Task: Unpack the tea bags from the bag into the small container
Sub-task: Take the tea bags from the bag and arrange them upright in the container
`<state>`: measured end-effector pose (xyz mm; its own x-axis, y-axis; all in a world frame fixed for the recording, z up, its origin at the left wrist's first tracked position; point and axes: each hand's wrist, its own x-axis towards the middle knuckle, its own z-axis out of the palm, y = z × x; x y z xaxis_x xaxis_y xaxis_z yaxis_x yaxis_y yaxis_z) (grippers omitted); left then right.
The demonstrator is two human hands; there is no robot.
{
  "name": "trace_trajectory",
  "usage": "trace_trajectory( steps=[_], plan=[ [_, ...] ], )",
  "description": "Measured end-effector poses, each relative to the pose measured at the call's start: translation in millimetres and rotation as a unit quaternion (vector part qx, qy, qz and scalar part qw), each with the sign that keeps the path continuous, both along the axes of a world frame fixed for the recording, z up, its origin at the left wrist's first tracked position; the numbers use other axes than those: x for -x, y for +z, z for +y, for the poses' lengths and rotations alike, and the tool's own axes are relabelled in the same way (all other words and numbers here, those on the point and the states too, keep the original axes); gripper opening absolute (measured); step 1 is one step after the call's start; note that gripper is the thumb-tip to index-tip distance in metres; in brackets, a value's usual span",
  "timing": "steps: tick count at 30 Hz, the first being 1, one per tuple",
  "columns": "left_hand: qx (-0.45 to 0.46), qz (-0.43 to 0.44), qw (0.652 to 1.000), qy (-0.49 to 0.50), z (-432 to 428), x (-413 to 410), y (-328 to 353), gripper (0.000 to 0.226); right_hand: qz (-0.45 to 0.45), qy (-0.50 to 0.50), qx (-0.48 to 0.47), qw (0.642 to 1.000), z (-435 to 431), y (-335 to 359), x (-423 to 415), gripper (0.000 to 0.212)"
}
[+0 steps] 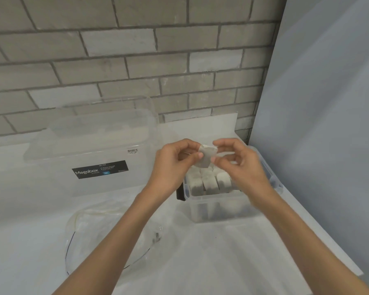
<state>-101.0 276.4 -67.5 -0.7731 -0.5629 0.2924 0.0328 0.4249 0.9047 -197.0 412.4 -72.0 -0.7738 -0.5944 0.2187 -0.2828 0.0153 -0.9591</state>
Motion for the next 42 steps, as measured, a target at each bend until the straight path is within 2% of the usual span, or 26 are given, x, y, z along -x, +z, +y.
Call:
trace_trajectory(
  steps=[4, 6, 8, 11, 14, 17, 26, 31, 34, 37, 40, 42],
  plan=[
    [0.048, -0.011, 0.999, -0.005, 4, 3, 1, 0.013, 0.192, 0.031, -0.075, 0.978, 5, 15, 20, 0.012],
    [0.045, -0.012, 0.999, -0.012, 9, 7, 0, 0.013, 0.225, 0.053, -0.108, 0.967, 7, 22, 28, 0.006],
    [0.038, -0.024, 0.999, -0.018, 13, 10, -1, 0.013, 0.254, 0.064, -0.148, 0.954, 11, 30, 40, 0.01],
    [0.033, -0.05, 0.998, -0.009, 14, 10, -5, 0.016, 0.294, 0.066, -0.251, 0.92, 15, 30, 68, 0.009],
    [0.029, -0.059, 0.998, -0.002, 13, 8, -9, 0.014, 0.304, 0.096, -0.37, 0.872, 12, 9, 94, 0.008],
    [0.035, -0.07, 0.997, -0.005, 11, 5, -11, 0.012, 0.305, 0.12, -0.442, 0.835, 3, -25, 112, 0.015],
    [0.033, -0.093, 0.995, 0.007, 9, -5, -18, 0.006, 0.318, 0.075, -0.527, 0.785, -18, -67, 124, 0.02],
    [0.035, -0.11, 0.993, 0.002, 12, -6, -21, 0.006, 0.324, 0.075, -0.537, 0.775, -15, -67, 122, 0.031],
    [0.046, -0.12, 0.992, -0.014, 13, -5, -26, 0.006, 0.306, 0.083, -0.486, 0.815, -4, -51, 116, 0.024],
    [0.079, -0.157, 0.983, -0.05, 12, -4, -35, 0.006, 0.26, 0.154, -0.423, 0.854, 21, -18, 95, 0.018],
    [0.118, -0.204, 0.968, -0.088, 11, -6, -42, 0.009, 0.211, 0.233, -0.418, 0.852, 52, 2, 75, 0.018],
    [0.136, -0.217, 0.961, -0.101, 13, -8, -46, 0.013, 0.218, 0.238, -0.432, 0.842, 66, -5, 74, 0.019]
  ],
)
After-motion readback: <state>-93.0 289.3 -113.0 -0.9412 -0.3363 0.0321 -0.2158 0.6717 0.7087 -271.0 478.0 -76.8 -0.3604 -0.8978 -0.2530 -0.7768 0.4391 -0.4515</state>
